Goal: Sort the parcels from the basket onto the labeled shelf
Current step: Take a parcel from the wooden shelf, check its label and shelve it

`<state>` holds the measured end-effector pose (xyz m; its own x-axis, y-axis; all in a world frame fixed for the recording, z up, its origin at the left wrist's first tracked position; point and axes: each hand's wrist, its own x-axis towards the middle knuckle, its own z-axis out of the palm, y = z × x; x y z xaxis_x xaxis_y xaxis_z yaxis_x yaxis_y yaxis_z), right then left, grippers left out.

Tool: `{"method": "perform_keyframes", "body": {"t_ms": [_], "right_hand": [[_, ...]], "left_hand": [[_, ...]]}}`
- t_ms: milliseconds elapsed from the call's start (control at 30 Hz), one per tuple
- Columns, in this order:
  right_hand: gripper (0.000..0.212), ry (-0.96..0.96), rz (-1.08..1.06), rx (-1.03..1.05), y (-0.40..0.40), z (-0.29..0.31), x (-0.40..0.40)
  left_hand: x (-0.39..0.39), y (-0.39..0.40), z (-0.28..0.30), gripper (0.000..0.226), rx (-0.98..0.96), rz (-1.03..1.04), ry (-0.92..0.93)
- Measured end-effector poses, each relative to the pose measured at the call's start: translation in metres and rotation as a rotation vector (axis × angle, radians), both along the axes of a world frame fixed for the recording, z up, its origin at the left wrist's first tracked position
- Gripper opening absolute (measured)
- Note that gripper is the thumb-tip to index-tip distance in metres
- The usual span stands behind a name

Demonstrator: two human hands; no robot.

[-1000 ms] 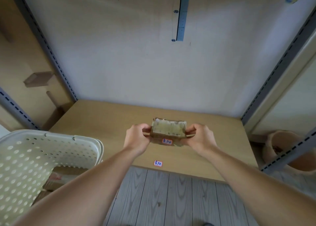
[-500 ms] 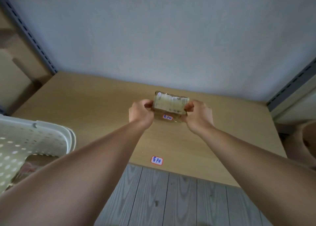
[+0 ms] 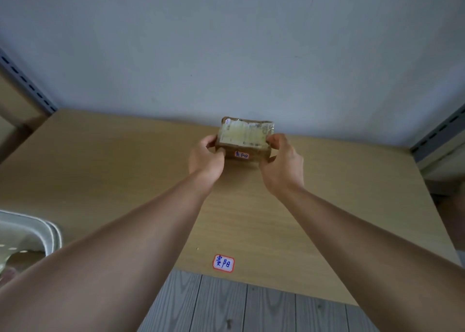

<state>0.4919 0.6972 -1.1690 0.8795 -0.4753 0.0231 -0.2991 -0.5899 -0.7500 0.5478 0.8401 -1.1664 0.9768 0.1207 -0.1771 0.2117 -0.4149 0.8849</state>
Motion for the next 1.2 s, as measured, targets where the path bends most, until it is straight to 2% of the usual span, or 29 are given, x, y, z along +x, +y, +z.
{"method": "perform_keyframes", "body": {"t_ms": [233,400,667,867,1033,1200], "right_hand": [[0.059,0.038,0.085,-0.085,-0.004,0.019,-0.015],[0.062,0.055,0.132,-0.171,-0.008,0.057,-0.040],[0.067,0.038,0.280,-0.346,0.000,0.147,-0.099],[0.076,0.039,0.448,-0.410,0.032,0.181,-0.163],[0.077,-0.032,0.481,-0.372,0.058,0.205,-0.177],[0.077,-0.063,0.583,-0.307,0.110,0.213,-0.171]], "left_hand": [[-0.010,0.012,0.010,0.044,0.062,-0.097,0.000],[-0.032,0.035,0.040,0.057,0.240,-0.261,-0.023],[-0.097,0.075,0.134,0.055,0.463,-0.428,-0.244],[-0.171,0.111,0.176,0.057,0.545,-0.661,-0.406],[-0.188,0.143,0.208,0.057,0.516,-0.598,-0.501],[-0.201,0.201,0.207,0.057,0.577,-0.488,-0.412]]}}
